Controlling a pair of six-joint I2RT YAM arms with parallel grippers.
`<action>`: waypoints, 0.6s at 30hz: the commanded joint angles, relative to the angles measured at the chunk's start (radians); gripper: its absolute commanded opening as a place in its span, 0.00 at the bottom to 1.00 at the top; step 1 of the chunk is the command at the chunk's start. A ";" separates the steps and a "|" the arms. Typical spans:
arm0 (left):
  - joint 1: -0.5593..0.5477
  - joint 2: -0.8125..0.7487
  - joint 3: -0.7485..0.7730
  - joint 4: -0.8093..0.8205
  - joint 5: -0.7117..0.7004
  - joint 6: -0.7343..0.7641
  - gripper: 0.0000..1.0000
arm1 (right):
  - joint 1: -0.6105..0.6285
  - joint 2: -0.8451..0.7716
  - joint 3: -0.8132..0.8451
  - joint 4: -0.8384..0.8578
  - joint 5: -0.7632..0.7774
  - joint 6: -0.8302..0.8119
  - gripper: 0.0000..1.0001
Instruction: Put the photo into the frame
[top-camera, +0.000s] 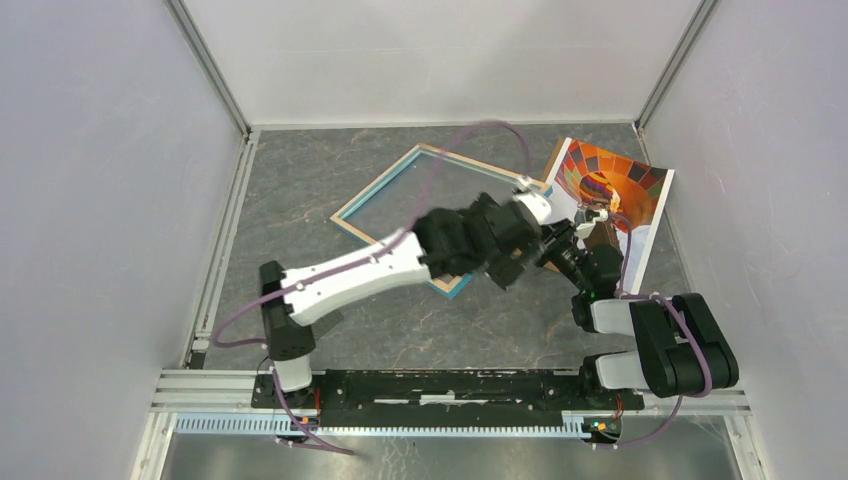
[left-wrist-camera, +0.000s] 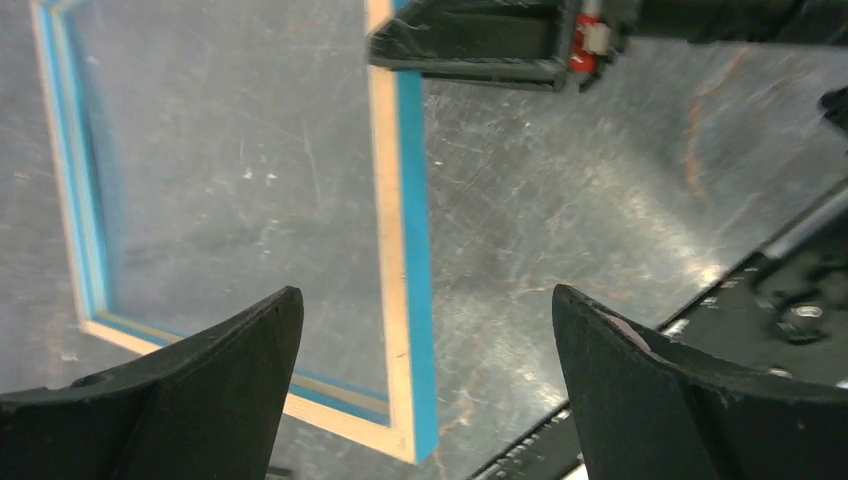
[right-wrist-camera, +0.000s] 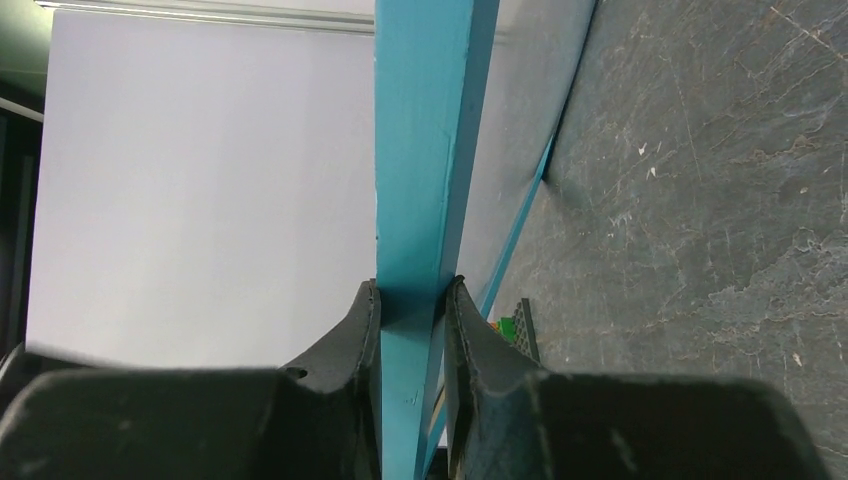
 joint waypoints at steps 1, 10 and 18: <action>0.201 -0.109 0.024 -0.053 0.321 -0.179 1.00 | 0.004 -0.021 0.005 0.152 -0.026 -0.029 0.07; 0.510 -0.295 -0.326 0.314 0.777 -0.379 1.00 | 0.003 0.044 -0.001 0.306 -0.037 -0.030 0.47; 0.600 -0.489 -0.622 0.448 0.752 -0.522 1.00 | 0.016 0.144 0.044 0.397 -0.028 0.000 0.56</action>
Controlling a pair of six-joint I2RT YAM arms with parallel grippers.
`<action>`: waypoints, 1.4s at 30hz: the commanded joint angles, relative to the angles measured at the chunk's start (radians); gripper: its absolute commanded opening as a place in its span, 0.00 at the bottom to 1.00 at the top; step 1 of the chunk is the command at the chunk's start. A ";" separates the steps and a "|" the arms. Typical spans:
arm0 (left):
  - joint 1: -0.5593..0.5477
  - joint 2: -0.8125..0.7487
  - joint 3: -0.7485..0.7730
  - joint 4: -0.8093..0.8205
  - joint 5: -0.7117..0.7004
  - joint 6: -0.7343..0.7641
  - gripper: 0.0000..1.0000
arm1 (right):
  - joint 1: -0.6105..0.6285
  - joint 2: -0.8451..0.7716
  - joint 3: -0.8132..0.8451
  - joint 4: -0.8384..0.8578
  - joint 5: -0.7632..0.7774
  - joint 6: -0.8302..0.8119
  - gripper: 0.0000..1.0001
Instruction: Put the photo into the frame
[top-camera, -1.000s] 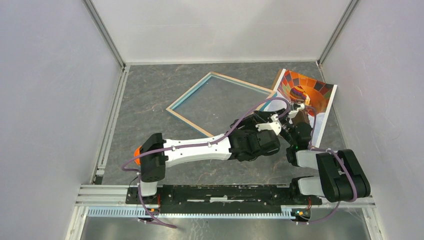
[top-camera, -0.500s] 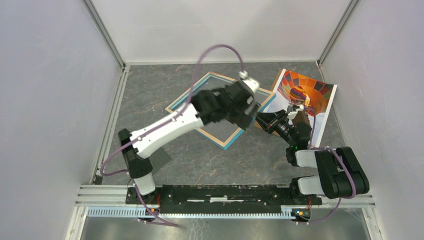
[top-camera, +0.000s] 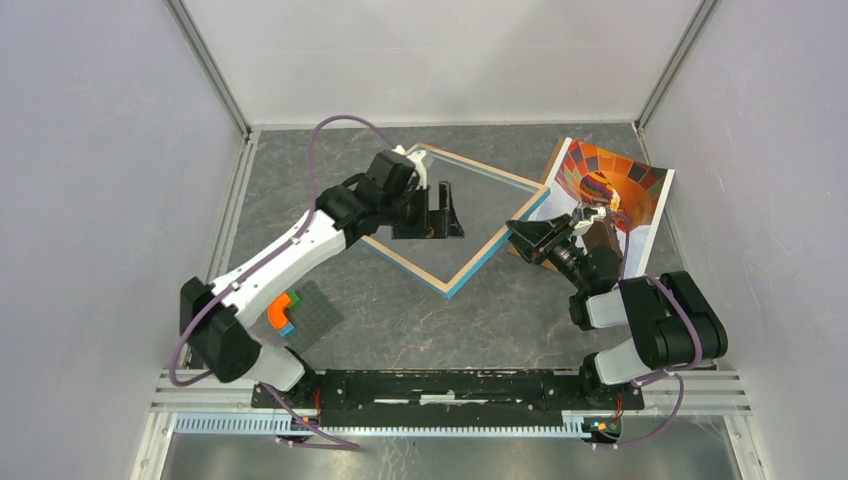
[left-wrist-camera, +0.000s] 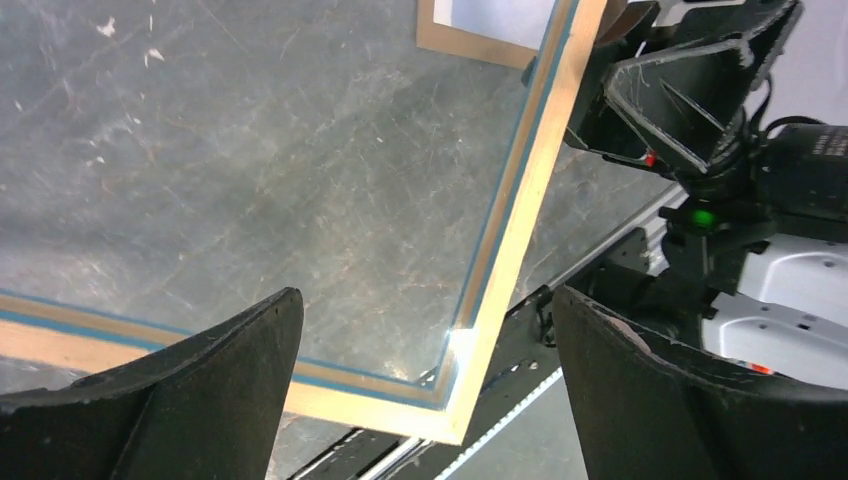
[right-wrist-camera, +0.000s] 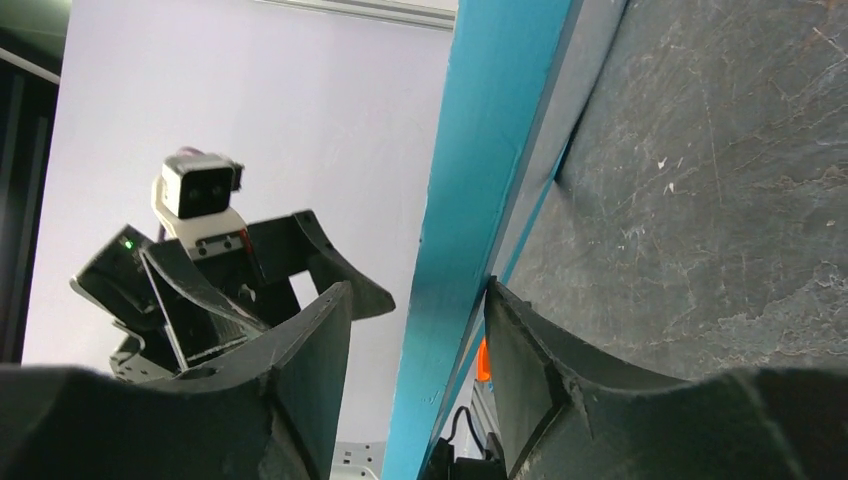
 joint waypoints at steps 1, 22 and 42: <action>0.055 -0.196 -0.189 0.151 0.006 -0.182 1.00 | 0.013 0.024 0.053 0.177 -0.005 0.005 0.56; 0.237 -0.517 -1.124 1.207 0.086 -1.096 1.00 | 0.023 0.005 0.037 0.124 -0.012 -0.019 0.55; 0.139 -0.007 -1.150 2.222 -0.024 -1.284 0.95 | 0.077 -0.008 0.024 0.091 0.019 -0.024 0.54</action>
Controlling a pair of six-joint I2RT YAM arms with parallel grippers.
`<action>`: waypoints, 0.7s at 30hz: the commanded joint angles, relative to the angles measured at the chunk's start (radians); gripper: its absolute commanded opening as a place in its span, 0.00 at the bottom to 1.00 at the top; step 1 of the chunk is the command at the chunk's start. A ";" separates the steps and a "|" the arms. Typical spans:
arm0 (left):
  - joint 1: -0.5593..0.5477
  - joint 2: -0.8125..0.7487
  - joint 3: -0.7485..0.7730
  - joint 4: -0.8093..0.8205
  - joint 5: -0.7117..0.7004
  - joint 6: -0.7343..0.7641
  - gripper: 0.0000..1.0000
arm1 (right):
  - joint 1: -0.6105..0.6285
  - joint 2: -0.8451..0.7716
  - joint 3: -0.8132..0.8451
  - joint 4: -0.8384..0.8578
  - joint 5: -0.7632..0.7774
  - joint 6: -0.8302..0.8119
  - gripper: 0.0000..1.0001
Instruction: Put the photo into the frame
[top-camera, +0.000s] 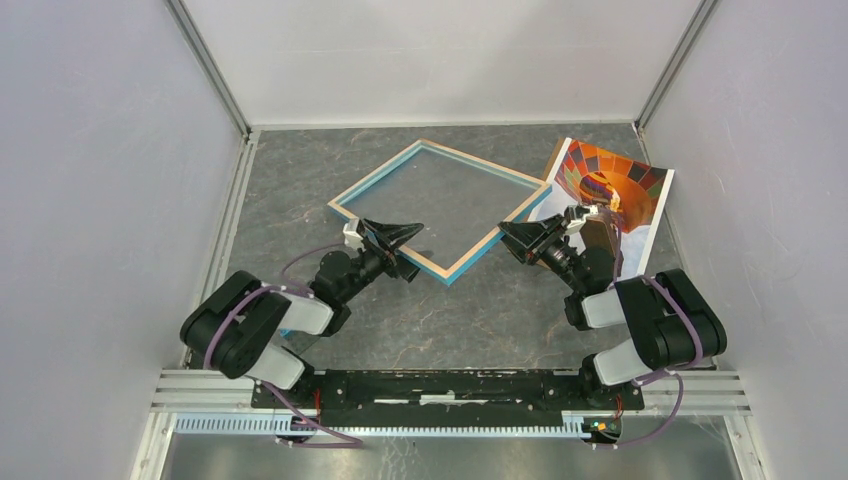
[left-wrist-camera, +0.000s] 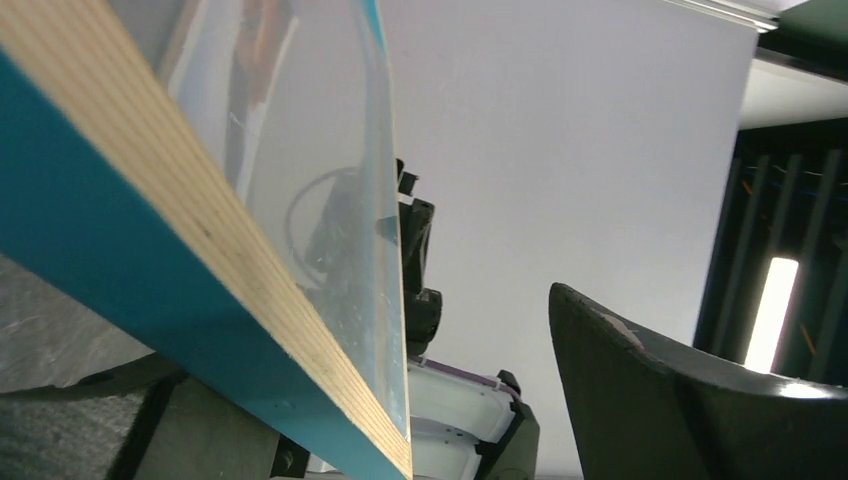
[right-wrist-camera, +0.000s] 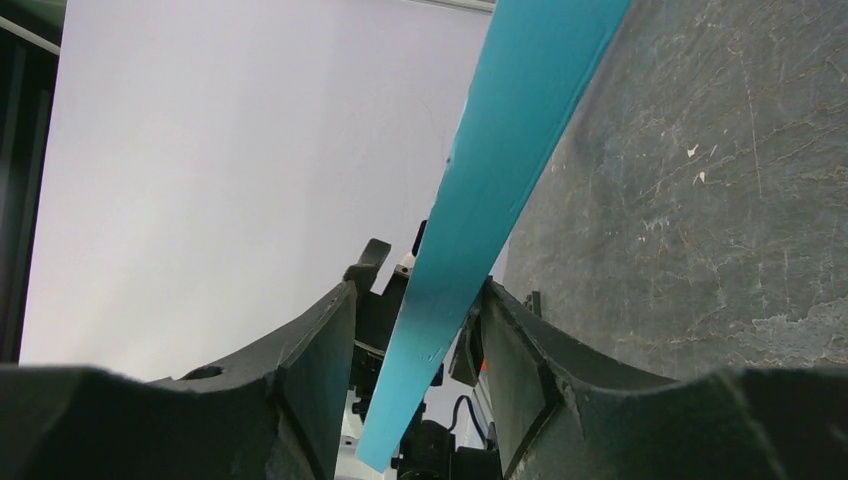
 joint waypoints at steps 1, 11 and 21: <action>-0.015 0.051 0.005 0.357 -0.065 -0.070 0.92 | 0.011 -0.029 0.009 0.070 0.000 -0.020 0.54; -0.017 -0.050 -0.047 0.294 -0.096 0.028 0.68 | 0.013 -0.069 -0.048 0.004 -0.026 -0.084 0.60; -0.017 -0.053 -0.079 0.209 -0.093 0.065 0.63 | 0.013 -0.166 -0.107 -0.262 -0.041 -0.247 0.80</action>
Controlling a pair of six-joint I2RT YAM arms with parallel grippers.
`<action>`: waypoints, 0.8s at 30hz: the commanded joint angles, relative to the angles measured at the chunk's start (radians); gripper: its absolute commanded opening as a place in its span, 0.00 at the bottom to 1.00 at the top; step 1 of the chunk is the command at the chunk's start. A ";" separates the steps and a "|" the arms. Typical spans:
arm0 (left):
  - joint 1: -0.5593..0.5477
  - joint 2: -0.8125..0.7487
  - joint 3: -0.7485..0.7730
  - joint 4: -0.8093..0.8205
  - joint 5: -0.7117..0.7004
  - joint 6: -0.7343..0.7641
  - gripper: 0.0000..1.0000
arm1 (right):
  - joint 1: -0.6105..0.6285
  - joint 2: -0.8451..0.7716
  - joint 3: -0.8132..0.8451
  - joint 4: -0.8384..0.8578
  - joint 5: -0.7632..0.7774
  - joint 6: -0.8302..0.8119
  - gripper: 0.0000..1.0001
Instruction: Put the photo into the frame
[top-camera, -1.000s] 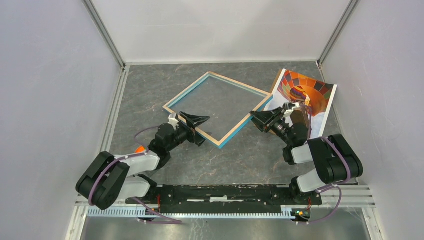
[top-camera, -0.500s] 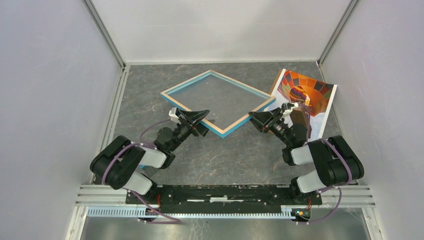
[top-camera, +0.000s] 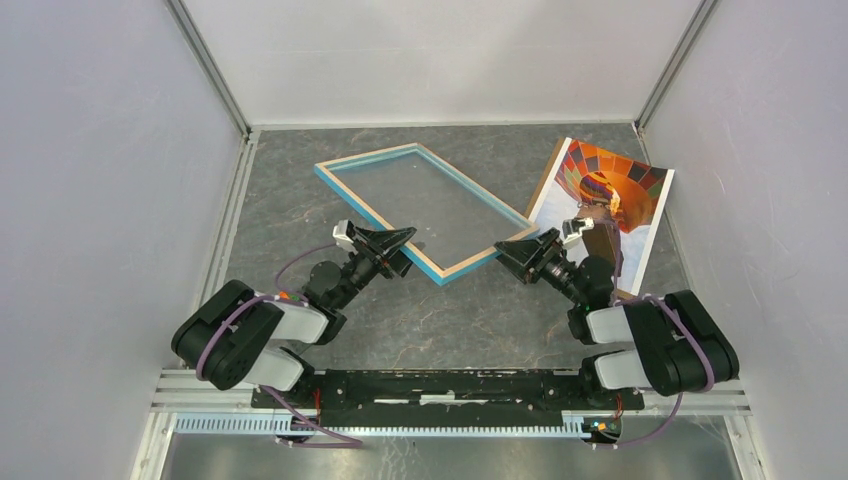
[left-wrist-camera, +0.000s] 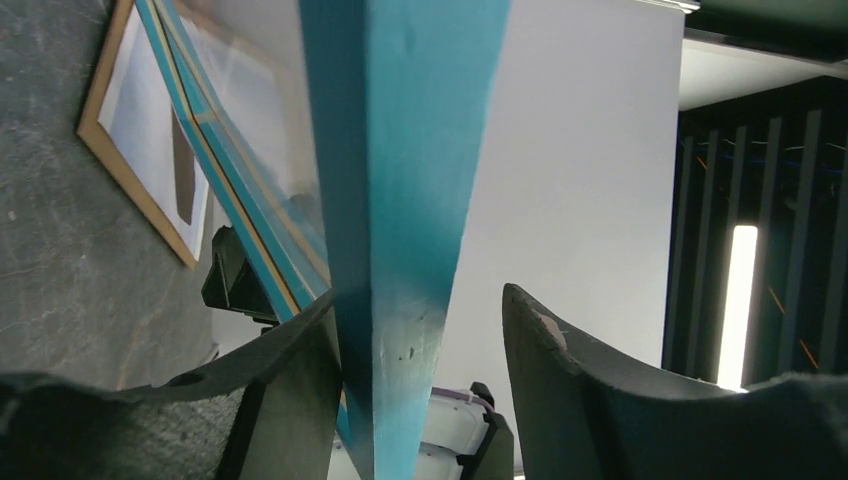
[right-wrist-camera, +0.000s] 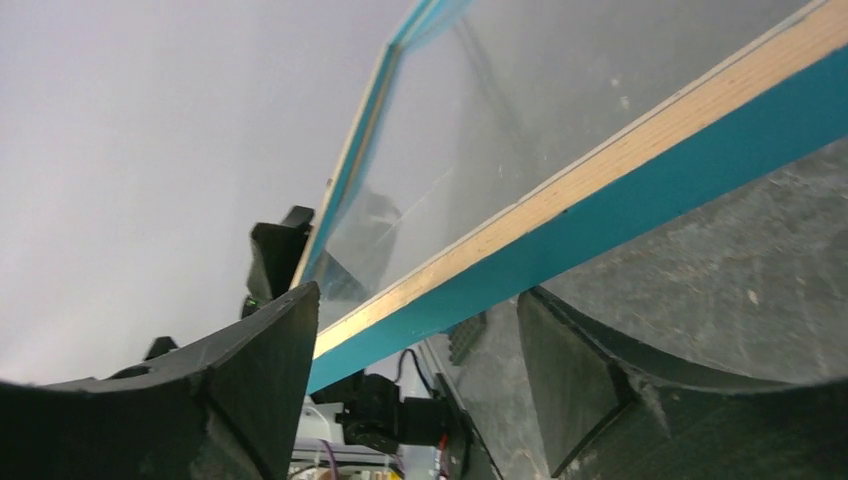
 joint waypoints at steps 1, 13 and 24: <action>-0.001 -0.028 -0.025 0.005 -0.016 0.077 0.63 | -0.001 -0.081 -0.023 -0.178 -0.022 -0.158 0.82; 0.002 0.026 -0.018 0.067 0.025 0.112 0.63 | 0.007 -0.471 0.182 -1.243 0.034 -0.894 0.95; 0.001 -0.045 0.007 0.084 0.056 0.197 0.63 | 0.268 -0.641 0.408 -1.201 0.201 -1.366 0.84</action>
